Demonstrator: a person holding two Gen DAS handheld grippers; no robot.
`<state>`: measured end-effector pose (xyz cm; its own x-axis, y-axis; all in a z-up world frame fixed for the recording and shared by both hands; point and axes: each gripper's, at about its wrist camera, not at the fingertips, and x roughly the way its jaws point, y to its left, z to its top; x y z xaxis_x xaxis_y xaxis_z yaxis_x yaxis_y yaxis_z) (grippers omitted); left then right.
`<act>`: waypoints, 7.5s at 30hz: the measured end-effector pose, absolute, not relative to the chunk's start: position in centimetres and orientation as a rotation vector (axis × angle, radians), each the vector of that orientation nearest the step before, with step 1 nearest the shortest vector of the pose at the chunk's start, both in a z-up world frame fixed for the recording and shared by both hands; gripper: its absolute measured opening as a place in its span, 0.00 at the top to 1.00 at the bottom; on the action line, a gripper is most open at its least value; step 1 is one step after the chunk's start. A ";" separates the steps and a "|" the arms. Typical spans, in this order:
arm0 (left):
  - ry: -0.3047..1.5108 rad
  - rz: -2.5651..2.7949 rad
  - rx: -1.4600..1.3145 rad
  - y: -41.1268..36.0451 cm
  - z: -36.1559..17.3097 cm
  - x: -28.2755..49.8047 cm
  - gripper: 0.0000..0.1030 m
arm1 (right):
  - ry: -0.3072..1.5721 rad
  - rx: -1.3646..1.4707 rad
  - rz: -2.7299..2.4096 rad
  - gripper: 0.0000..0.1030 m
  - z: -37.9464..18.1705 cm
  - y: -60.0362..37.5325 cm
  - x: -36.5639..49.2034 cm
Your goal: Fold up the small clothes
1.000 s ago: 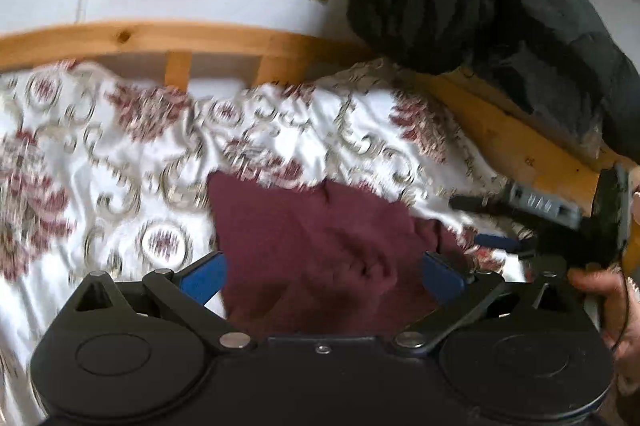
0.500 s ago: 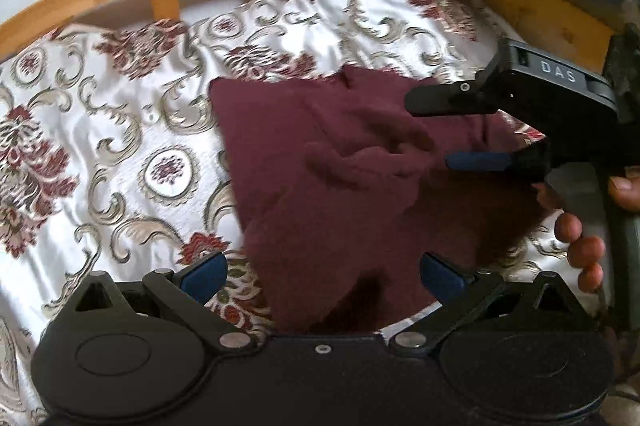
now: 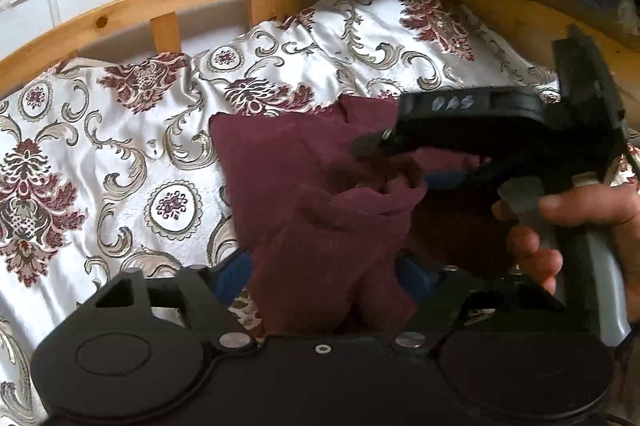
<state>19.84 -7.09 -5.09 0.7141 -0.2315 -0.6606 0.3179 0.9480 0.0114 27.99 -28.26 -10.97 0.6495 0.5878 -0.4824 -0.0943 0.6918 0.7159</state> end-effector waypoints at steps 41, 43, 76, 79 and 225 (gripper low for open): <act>0.567 -0.433 0.032 -15.4 -7.8 16.8 0.84 | 0.627 0.619 0.283 0.87 -8.7 -34.5 26.0; 0.575 -0.441 0.016 -15.7 -8.1 17.0 0.84 | 0.626 0.622 0.270 0.87 -8.8 -34.8 25.9; 0.563 -0.490 -0.021 -15.7 -8.9 16.4 0.83 | 0.580 0.559 0.225 0.90 -8.2 -35.3 25.4; 0.549 -0.498 -0.026 -15.7 -8.8 16.3 0.84 | 0.527 0.549 0.211 0.96 -7.6 -35.5 24.9; 0.834 -0.145 -0.446 -8.9 -13.0 20.5 0.01 | 0.838 0.420 -0.036 0.00 -8.3 -38.1 21.6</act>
